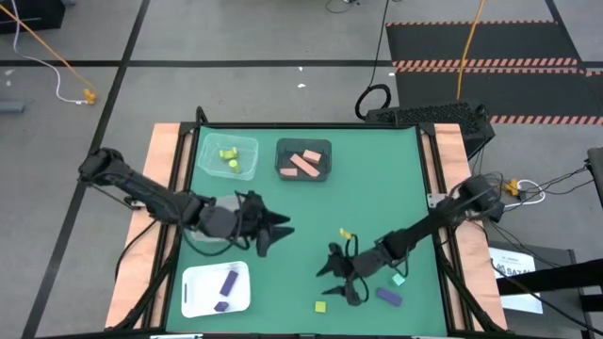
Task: Sort & place blocks by color
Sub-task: Put the green block into the transparent bin
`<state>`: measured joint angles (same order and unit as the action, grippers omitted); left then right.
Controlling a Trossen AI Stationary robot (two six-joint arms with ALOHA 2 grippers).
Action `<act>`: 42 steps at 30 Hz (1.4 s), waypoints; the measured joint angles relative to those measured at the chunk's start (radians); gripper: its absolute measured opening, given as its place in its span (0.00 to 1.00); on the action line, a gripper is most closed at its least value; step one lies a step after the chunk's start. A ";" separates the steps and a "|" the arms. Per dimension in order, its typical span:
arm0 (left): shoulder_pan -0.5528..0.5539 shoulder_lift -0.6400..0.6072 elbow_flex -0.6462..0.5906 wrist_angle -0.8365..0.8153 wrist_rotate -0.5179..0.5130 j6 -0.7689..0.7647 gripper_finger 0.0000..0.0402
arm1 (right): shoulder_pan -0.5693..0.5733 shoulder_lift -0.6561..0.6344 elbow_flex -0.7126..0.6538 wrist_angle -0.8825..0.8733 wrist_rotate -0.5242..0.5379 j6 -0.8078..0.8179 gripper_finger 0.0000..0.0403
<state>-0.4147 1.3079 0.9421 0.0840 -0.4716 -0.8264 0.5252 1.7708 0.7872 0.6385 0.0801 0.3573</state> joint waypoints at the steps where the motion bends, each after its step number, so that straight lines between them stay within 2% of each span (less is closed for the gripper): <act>1: -0.015 0.000 0.000 0.001 -0.006 -0.007 0.57 | 0.012 0.026 0.000 0.043 0.000 0.003 0.63; 5: -0.060 0.000 0.000 -0.002 -0.010 -0.033 0.57 | 0.056 0.111 0.001 0.174 0.000 0.014 0.63; 9: -0.081 0.000 0.000 -0.004 -0.011 -0.030 0.57 | 0.093 0.188 0.031 0.178 0.001 0.007 0.63; 15: -0.087 0.000 0.000 -0.005 -0.012 -0.020 0.57 | 0.120 0.283 0.115 0.181 0.024 -0.104 0.63; 21: -0.086 0.000 0.000 -0.007 -0.012 0.006 0.57 | 0.116 0.308 0.142 0.160 0.065 -0.217 0.63; 31: -0.084 0.000 0.000 -0.015 -0.012 0.046 0.57 | 0.111 0.306 0.142 0.088 0.131 -0.211 0.62; 36: -0.084 0.000 0.000 -0.014 -0.025 0.064 0.57 | 0.110 0.306 0.143 0.077 0.127 -0.212 0.52; 42: -0.071 0.000 0.000 -0.014 -0.027 0.052 0.57 | 0.109 0.305 0.143 0.064 0.128 -0.181 0.28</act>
<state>-0.4858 1.3079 0.9421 0.0697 -0.4990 -0.7739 0.6343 2.0754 0.9305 0.7029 0.2078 0.1760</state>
